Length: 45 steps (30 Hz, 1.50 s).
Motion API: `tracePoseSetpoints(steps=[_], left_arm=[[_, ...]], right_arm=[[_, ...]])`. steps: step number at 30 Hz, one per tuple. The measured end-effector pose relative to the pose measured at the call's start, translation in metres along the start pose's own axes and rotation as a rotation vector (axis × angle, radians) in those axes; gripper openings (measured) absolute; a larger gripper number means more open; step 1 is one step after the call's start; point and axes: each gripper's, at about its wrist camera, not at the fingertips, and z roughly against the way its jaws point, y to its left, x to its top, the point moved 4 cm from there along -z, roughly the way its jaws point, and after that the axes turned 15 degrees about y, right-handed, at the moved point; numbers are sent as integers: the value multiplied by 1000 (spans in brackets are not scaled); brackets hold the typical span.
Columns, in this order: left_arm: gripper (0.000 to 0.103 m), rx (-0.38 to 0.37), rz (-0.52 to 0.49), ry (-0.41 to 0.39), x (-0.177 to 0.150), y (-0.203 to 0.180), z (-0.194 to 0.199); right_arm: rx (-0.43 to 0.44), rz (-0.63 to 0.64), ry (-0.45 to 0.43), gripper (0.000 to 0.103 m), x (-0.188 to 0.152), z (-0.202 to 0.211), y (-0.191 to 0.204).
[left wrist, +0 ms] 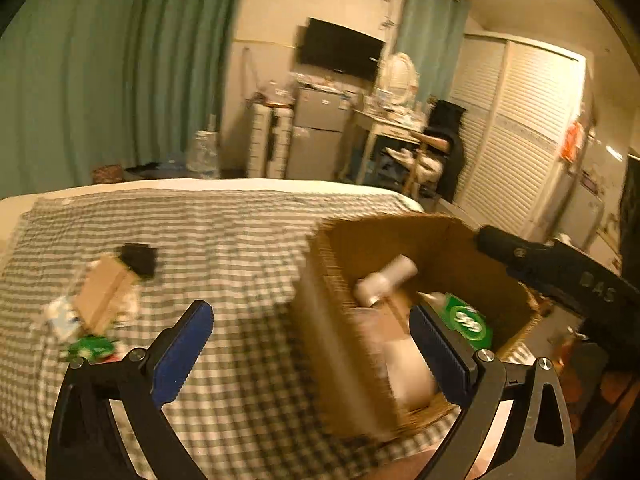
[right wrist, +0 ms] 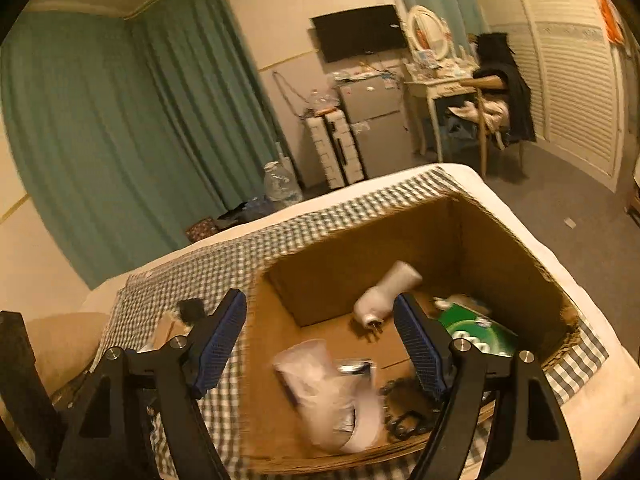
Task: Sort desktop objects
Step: 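Move both tools back from the box to the bed, then grasp the white tube with left tool while right tool grasps red-and-white sachet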
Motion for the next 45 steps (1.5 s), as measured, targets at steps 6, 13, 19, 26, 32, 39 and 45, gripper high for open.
tracePoseSetpoints(steps=[6,13,19,26,32,39,45], left_arm=[[101,125,133,-37,-8,78,37],[102,281,273,-80,-33,169,67],[102,328,356,-78,-58,211,66],[102,291,406,-16,-84,228,30],[102,216,464,16,-109,229,-11],[101,190,510,109,-113,240,-59],[56,188,472,209,-111,247,-94]], right_arm=[[35,114,24,77,-13,-6,66],[42,223,78,77,-38,-28,125],[50,262,135,77,-53,-53,144],[52,271,180,77,-63,-87,148],[48,259,190,77,-71,-120,145],[50,258,250,77,-81,-159,148],[42,288,303,76,-91,-183,153]])
